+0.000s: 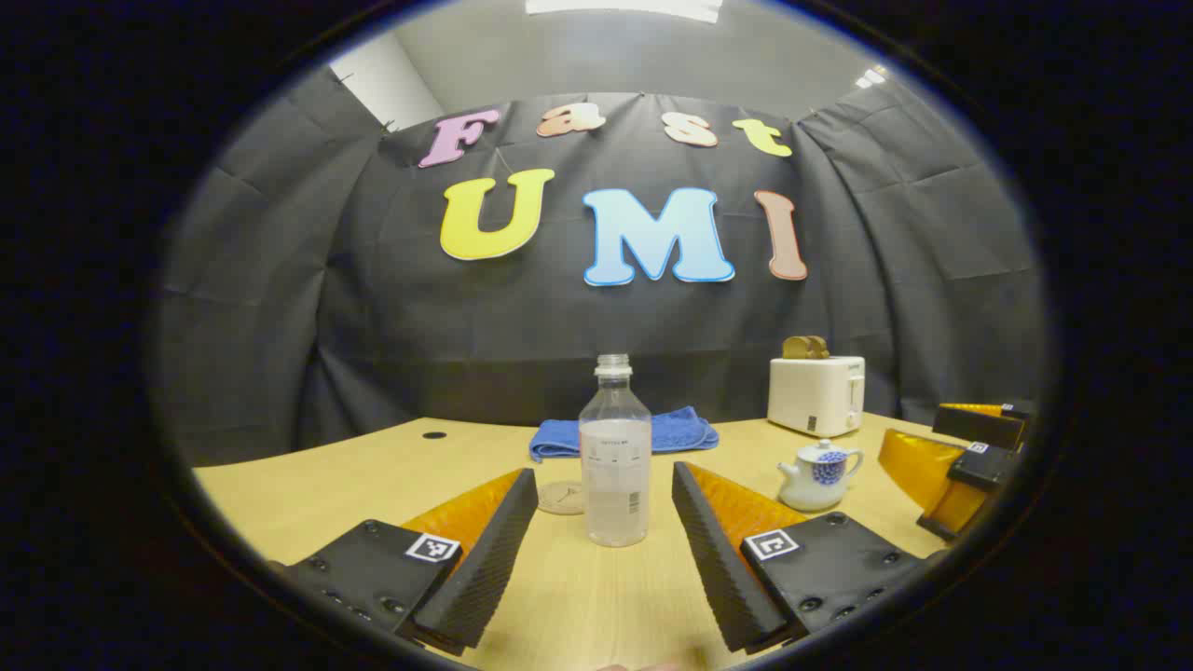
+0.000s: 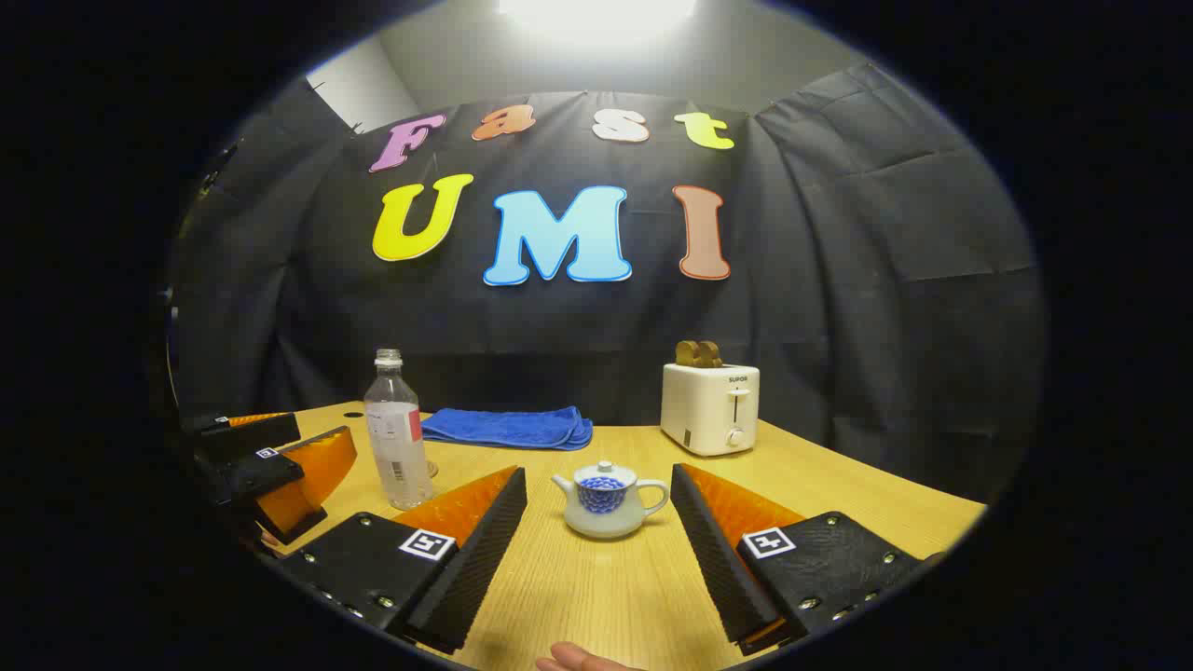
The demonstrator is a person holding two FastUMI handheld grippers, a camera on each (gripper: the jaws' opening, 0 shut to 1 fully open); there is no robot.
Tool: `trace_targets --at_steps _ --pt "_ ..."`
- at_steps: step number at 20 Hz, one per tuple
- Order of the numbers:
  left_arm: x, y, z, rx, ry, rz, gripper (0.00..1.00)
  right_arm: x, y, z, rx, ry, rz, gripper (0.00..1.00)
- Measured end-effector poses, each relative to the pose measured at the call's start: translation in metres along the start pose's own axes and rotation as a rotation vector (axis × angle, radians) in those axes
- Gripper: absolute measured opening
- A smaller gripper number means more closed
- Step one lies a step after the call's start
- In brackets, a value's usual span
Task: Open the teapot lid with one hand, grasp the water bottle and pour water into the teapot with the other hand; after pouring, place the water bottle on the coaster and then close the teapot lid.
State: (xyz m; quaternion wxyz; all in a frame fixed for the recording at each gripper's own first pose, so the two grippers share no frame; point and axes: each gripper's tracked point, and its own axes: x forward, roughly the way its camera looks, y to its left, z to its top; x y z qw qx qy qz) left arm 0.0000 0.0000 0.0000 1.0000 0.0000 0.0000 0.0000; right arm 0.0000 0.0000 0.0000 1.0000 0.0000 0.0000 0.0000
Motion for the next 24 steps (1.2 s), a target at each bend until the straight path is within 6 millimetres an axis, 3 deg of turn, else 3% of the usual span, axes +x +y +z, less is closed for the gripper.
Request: trace_targets --at_steps 5,7,24 --pt "-0.002 0.001 0.000 0.034 -0.014 0.009 0.99 0.003 -0.008 -0.009 0.023 0.022 -0.016 0.96" --pt "0.001 -0.002 -0.015 -0.005 0.045 -0.013 0.99 0.004 -0.006 -0.014 0.024 0.041 -0.017 0.96" --pt "0.004 0.004 -0.013 -0.003 0.040 0.011 0.99 0.006 -0.013 -0.015 0.057 0.053 -0.048 0.96"
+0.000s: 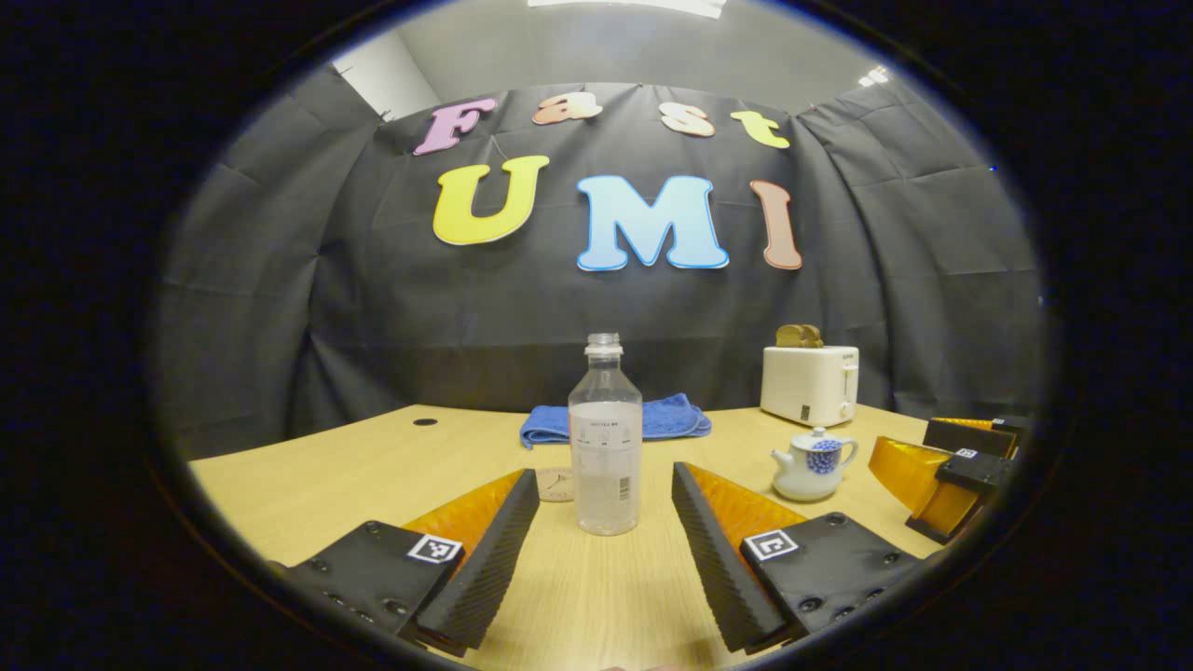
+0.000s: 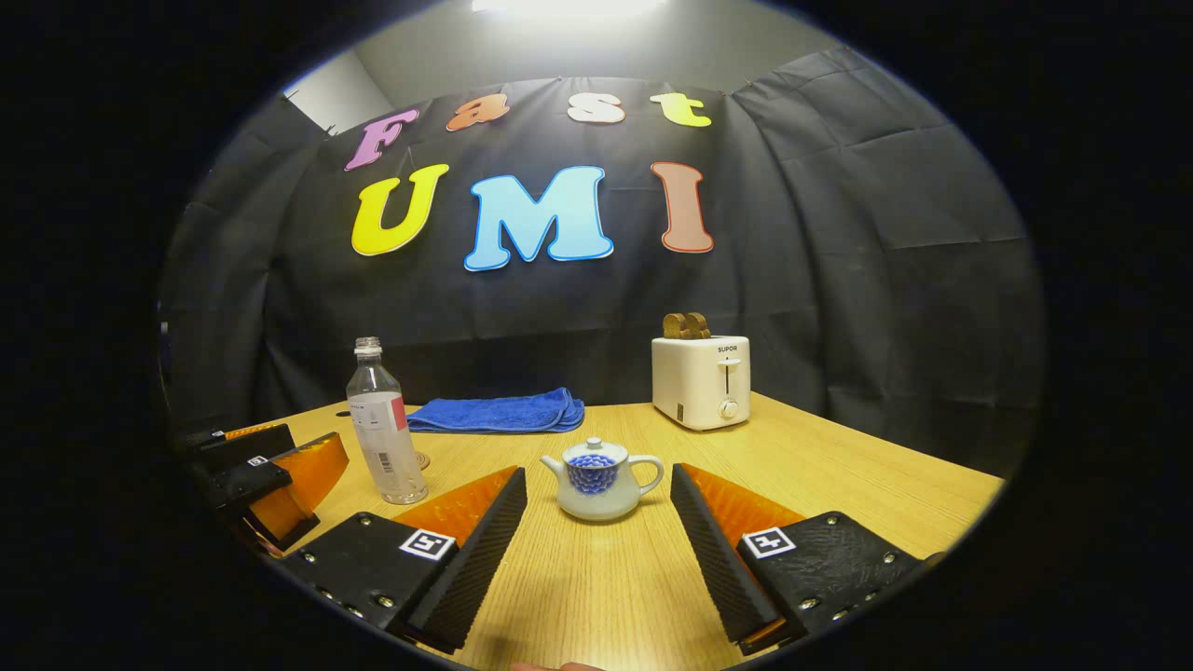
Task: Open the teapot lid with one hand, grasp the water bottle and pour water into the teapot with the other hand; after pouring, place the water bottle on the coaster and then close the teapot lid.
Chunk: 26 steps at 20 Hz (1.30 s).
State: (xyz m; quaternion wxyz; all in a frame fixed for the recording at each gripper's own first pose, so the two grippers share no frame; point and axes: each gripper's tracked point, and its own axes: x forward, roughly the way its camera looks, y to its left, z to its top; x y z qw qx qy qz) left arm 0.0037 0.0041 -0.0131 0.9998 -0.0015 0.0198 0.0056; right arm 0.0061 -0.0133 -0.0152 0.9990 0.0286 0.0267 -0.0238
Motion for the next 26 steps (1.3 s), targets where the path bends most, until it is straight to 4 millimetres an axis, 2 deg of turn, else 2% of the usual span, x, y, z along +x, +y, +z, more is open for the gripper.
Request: trace_targets --at_steps 4,6,8,11,13,15,19,22,24,26 --pt "-0.001 -0.002 0.009 0.024 -0.019 -0.004 0.99 -0.001 0.000 0.008 -0.029 -0.021 0.004 0.96" --pt "-0.001 0.003 0.034 0.008 -0.056 0.008 0.99 0.007 -0.002 0.027 -0.016 -0.043 0.003 0.96" --pt "0.005 0.003 0.050 -0.012 -0.078 0.007 0.99 0.025 0.002 0.034 -0.015 -0.032 0.012 0.96" --pt "0.021 0.001 0.043 0.019 -0.043 0.011 0.99 0.057 0.001 0.024 -0.035 0.042 0.008 0.96" --pt "0.025 0.000 0.045 0.034 -0.047 0.005 0.99 0.070 -0.002 0.021 -0.026 0.065 -0.002 0.87" --pt "0.027 0.003 0.049 0.049 -0.058 0.010 0.99 0.082 -0.003 0.022 -0.033 0.060 -0.011 0.87" --pt "0.027 -0.001 0.038 0.019 -0.027 -0.006 0.99 0.099 -0.003 0.018 -0.057 0.068 -0.014 0.87" --pt "0.023 0.002 0.042 0.029 -0.037 0.003 0.99 0.112 -0.004 0.014 -0.065 0.075 -0.012 0.85" --pt "0.022 0.003 0.042 0.035 -0.041 0.002 0.99 0.118 -0.008 0.011 -0.065 0.089 -0.027 0.74" --pt "0.022 0.004 0.041 0.031 -0.040 0.001 0.99 0.120 -0.007 0.007 -0.077 0.111 -0.033 0.73"
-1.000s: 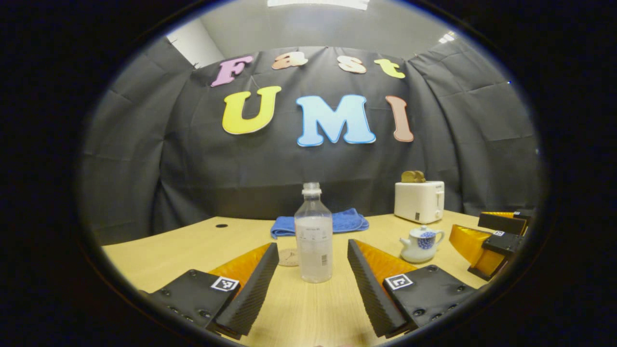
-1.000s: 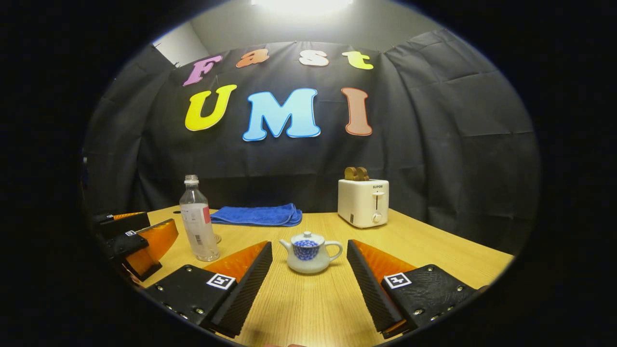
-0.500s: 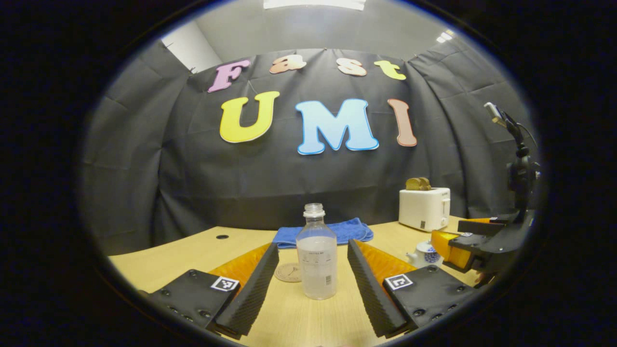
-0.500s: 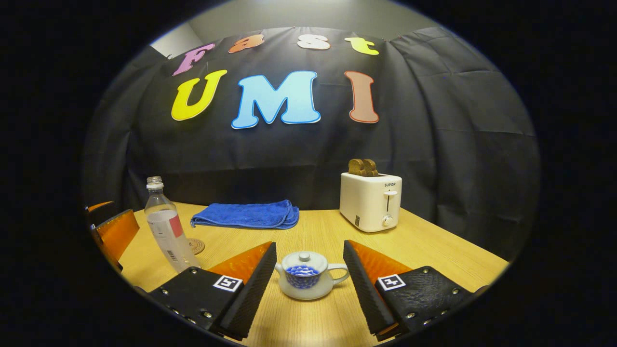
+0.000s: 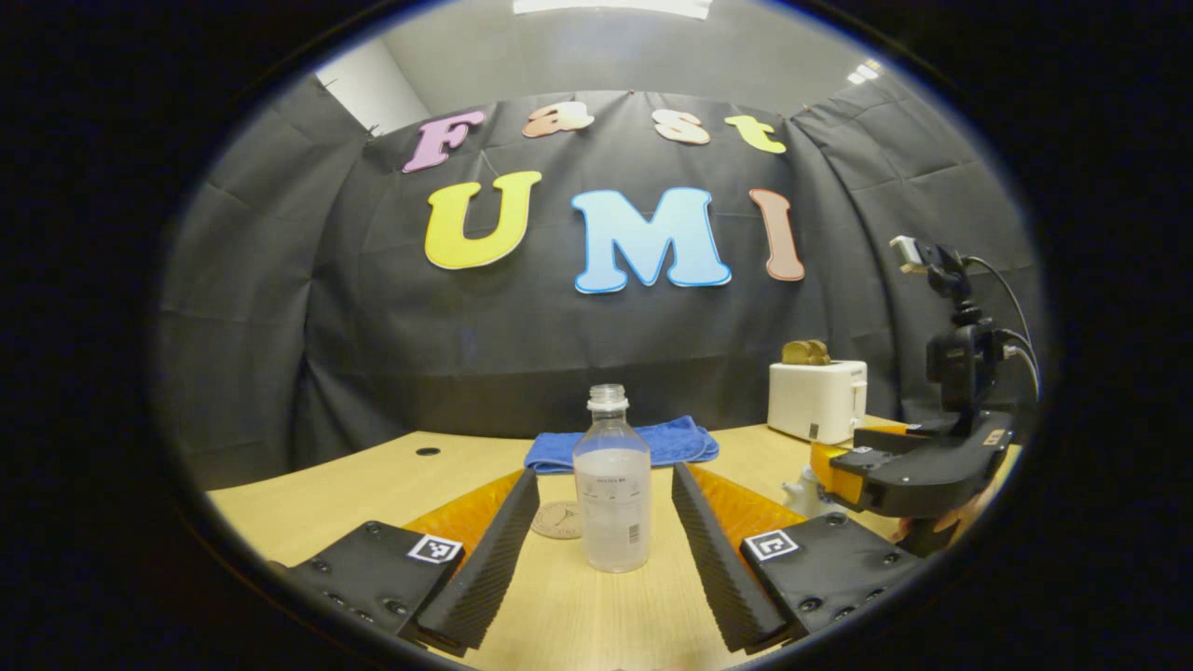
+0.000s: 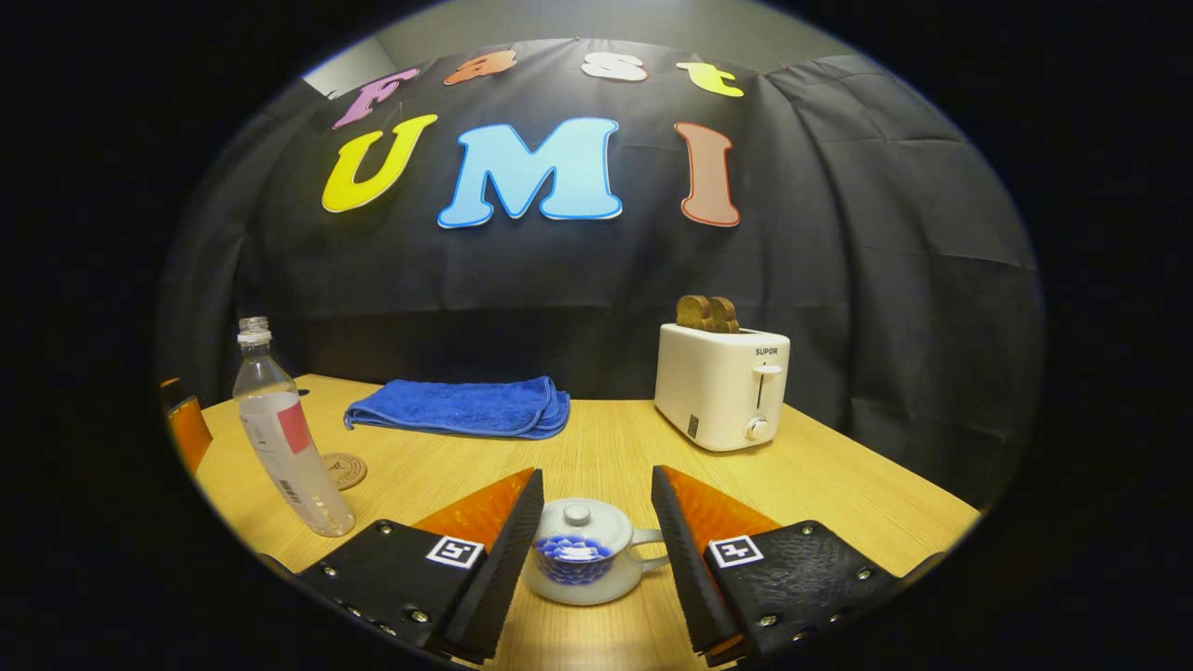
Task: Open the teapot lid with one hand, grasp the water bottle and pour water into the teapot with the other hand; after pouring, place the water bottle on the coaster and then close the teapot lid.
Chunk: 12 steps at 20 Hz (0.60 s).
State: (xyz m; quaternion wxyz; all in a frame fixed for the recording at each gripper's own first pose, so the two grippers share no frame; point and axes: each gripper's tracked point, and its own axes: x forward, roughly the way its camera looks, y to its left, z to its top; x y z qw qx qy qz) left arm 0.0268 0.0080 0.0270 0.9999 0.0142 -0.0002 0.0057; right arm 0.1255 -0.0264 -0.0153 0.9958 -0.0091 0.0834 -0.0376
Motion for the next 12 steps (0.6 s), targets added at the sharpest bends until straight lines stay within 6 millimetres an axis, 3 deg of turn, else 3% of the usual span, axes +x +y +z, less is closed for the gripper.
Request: trace_targets --at_steps 1,2,7,9,10,12 --pt "0.000 0.001 0.000 -0.002 0.001 0.001 0.99 0.006 0.001 -0.004 -0.005 0.007 0.002 0.56" --pt "-0.001 0.001 -0.001 -0.004 0.002 0.000 0.99 0.008 0.003 -0.007 -0.013 0.015 0.010 0.50" --pt "-0.002 0.004 0.000 -0.006 -0.001 0.003 0.99 0.005 0.005 -0.006 -0.016 0.017 0.014 0.50" --pt "-0.002 0.004 0.001 -0.007 0.000 0.003 0.99 0.007 0.009 -0.017 -0.008 0.023 0.022 0.50" --pt "-0.002 0.004 0.001 -0.007 0.001 0.004 0.99 0.007 0.009 -0.008 -0.017 0.025 0.016 0.14" --pt "-0.004 0.006 0.001 -0.007 0.000 0.006 0.99 0.006 0.009 -0.007 -0.013 0.026 0.019 0.15"
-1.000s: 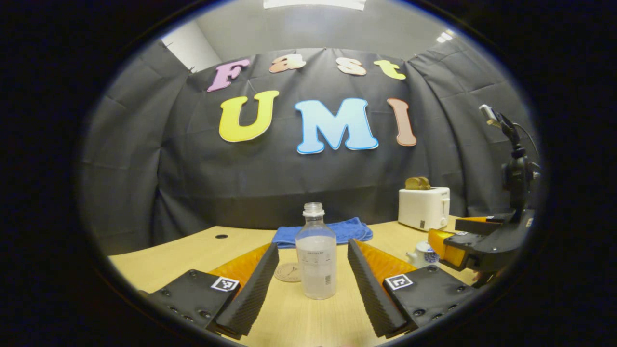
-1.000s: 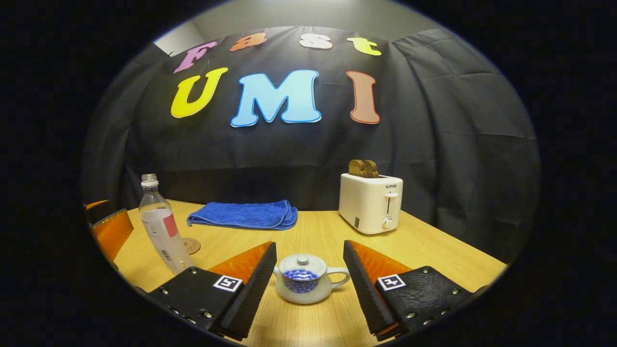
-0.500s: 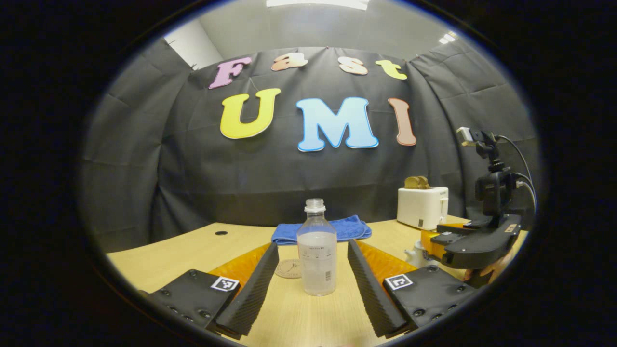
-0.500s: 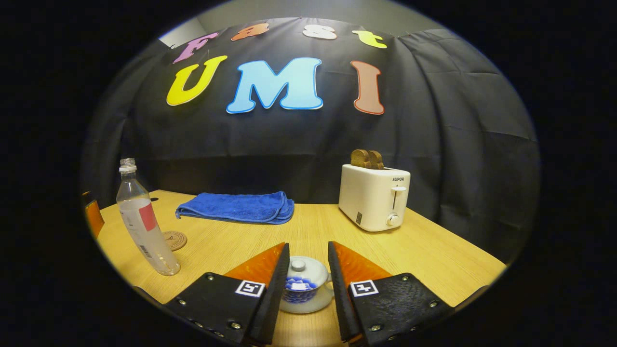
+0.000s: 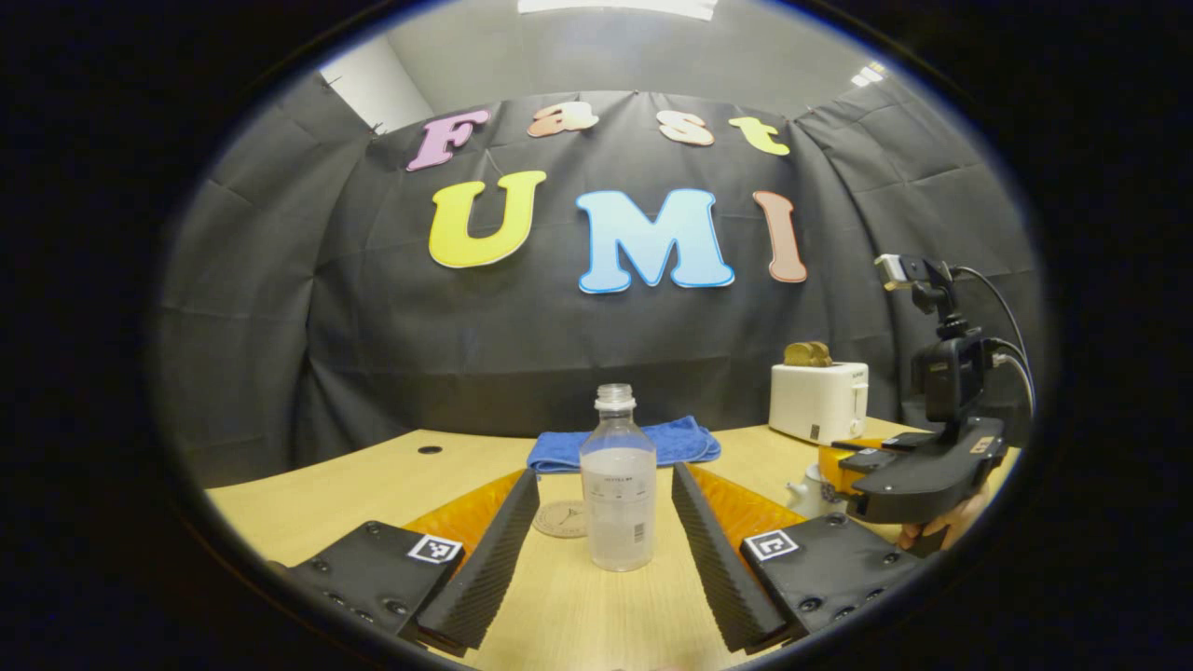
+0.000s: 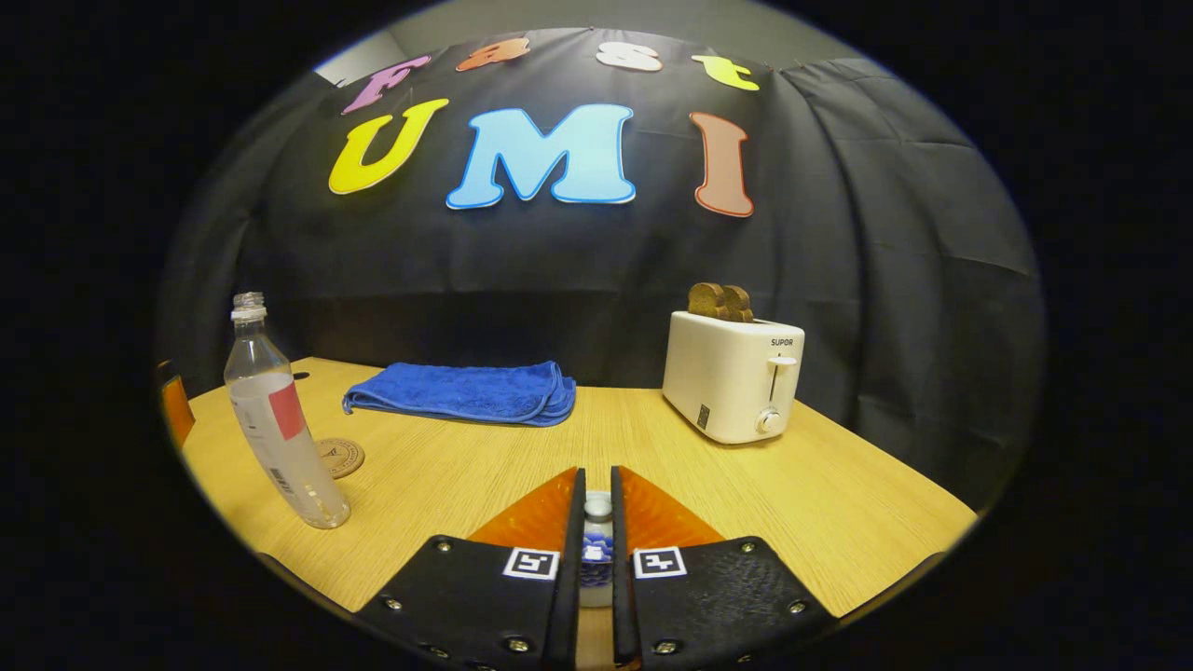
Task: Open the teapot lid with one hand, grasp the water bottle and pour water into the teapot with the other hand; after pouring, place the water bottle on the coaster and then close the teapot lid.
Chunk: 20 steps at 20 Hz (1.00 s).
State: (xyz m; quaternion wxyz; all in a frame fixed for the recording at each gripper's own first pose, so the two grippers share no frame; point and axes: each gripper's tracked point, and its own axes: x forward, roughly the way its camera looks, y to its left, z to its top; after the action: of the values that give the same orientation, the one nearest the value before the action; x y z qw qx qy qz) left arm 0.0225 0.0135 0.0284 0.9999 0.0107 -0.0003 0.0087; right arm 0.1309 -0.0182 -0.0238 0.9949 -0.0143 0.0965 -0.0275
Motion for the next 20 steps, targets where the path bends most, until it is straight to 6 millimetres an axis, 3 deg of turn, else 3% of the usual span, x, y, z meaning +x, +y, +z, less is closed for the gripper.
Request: trace_targets --at_steps 3,4,13,20 --pt "0.000 0.000 0.001 -0.001 -0.005 0.001 0.99 0.007 -0.003 -0.010 -0.001 -0.016 0.010 0.15" --pt "0.000 0.001 0.001 0.001 -0.004 0.002 0.99 0.001 0.001 -0.001 -0.006 -0.012 0.007 0.09" --pt "0.002 0.000 -0.006 0.010 0.013 0.004 0.99 0.002 0.001 0.004 -0.004 -0.044 0.019 0.09" --pt "0.002 -0.003 -0.008 0.022 0.015 0.003 0.99 -0.010 0.002 0.027 0.007 -0.114 0.034 0.09"
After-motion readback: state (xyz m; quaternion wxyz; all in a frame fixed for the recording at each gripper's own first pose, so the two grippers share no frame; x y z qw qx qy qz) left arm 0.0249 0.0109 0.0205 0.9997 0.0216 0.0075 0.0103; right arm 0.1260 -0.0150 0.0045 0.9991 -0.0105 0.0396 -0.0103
